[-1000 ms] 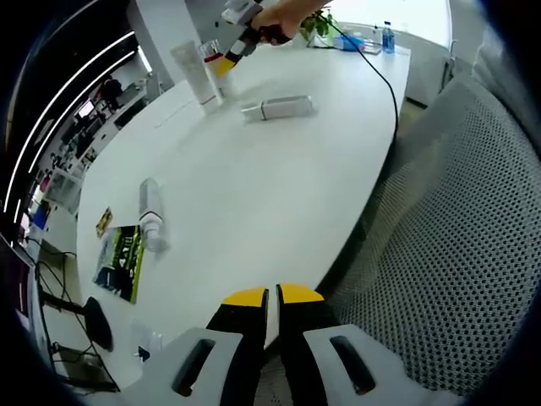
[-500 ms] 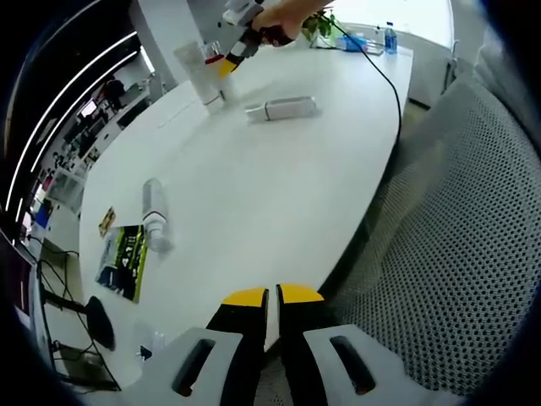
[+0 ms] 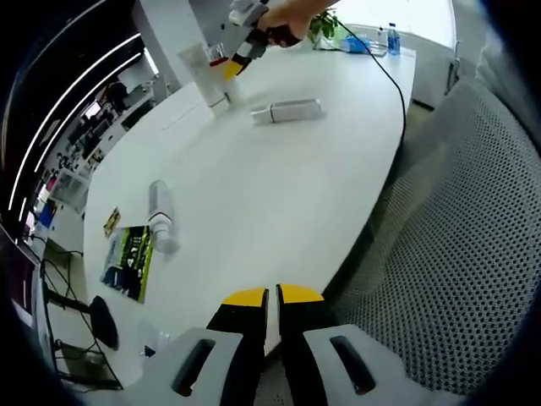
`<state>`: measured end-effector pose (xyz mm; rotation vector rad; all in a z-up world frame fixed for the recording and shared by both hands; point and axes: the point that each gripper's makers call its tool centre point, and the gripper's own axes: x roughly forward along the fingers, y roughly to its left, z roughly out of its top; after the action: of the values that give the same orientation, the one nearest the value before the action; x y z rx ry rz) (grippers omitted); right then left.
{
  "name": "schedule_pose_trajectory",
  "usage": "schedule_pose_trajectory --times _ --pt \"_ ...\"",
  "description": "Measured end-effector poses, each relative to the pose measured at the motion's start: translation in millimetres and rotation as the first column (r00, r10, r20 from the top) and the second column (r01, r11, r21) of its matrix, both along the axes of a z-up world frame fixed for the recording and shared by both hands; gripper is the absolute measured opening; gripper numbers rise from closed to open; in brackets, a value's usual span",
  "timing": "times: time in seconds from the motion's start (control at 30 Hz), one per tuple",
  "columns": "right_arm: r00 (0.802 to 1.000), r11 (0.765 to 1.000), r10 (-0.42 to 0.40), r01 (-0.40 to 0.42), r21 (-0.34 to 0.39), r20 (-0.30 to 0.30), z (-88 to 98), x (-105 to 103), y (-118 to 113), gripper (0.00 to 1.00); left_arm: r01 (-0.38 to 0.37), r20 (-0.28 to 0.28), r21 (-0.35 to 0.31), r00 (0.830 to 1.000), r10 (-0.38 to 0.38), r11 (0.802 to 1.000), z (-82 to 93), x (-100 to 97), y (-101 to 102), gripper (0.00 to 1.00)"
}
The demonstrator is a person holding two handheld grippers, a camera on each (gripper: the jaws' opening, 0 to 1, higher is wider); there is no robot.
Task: Arrange the skincare products in the storage area until every visible bottle or jar stands upright without overlapping.
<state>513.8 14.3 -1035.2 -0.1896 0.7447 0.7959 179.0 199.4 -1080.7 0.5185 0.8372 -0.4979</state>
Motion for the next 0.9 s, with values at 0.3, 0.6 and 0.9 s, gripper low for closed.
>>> schedule_pose_trajectory --times 0.3,0.6,0.9 --pt "1.000 1.000 0.022 -0.022 0.014 -0.017 -6.7 -65.4 -1.0 0.32 0.001 0.009 0.003 1.000 -0.001 1.000 1.1 0.8 0.3 0.00" --pt "0.999 0.991 0.047 -0.045 0.125 -0.009 1.4 -126.2 23.1 0.32 0.006 0.022 0.008 1.000 -0.006 1.000 3.4 0.6 0.2 0.00" --pt "0.973 0.968 0.229 -0.230 0.101 0.028 1.3 -221.4 55.5 0.35 0.019 0.033 0.005 0.999 -0.019 1.000 6.8 0.6 -3.6 0.00"
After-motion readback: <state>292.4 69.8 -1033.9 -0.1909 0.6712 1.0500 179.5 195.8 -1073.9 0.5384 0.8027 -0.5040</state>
